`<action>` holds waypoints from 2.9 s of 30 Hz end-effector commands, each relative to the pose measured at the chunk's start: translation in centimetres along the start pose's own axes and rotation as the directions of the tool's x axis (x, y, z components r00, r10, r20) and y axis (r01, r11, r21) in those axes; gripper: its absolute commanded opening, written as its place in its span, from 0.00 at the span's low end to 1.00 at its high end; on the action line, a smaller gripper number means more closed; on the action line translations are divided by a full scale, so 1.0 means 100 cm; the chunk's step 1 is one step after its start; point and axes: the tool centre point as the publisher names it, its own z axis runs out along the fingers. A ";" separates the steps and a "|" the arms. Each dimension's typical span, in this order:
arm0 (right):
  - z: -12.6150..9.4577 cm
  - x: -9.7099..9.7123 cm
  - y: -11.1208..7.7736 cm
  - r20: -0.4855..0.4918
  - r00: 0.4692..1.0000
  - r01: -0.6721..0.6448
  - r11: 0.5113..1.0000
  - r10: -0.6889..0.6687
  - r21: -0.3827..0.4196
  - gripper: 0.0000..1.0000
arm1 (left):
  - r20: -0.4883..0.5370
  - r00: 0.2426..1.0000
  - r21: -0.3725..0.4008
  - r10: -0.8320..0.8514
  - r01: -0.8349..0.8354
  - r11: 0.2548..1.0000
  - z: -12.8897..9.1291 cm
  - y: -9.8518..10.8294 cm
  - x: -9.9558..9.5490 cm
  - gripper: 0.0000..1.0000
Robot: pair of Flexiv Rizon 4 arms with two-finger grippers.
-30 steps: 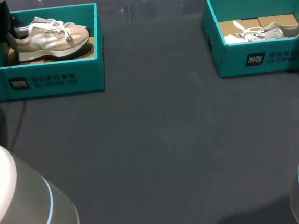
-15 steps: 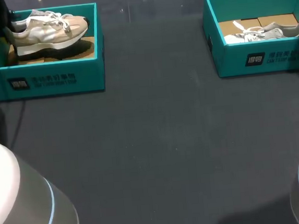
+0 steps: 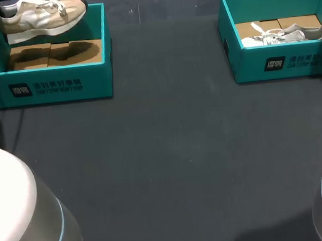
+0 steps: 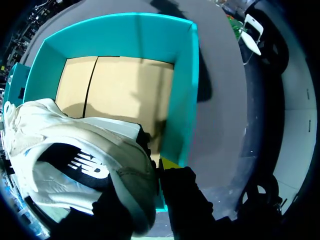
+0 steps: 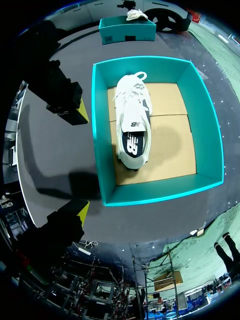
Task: Take the shoe out of the shoebox, open the shoe tongue, remove and reinsert the insole, then place the shoe into the shoebox
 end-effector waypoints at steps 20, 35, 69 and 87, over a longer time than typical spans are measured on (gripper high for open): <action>0.000 0.000 0.000 -0.001 1.000 0.000 1.000 0.000 0.000 1.00 | -0.128 0.990 -0.045 0.055 -0.061 0.997 -0.151 -0.025 -0.014 0.00; 0.000 0.000 0.000 -0.001 1.000 0.000 1.000 0.000 0.000 1.00 | -0.125 0.990 -0.042 0.060 -0.066 0.997 -0.151 -0.028 -0.016 0.00; 0.000 0.000 0.000 -0.001 1.000 0.000 1.000 0.000 0.000 1.00 | -0.199 0.974 -0.224 -0.107 0.061 0.973 -0.254 -0.161 -0.087 0.00; 0.000 0.000 0.000 -0.001 1.000 0.000 1.000 0.000 0.000 1.00 | -0.175 0.973 -0.263 -0.151 0.101 0.959 -0.239 -0.232 -0.111 0.00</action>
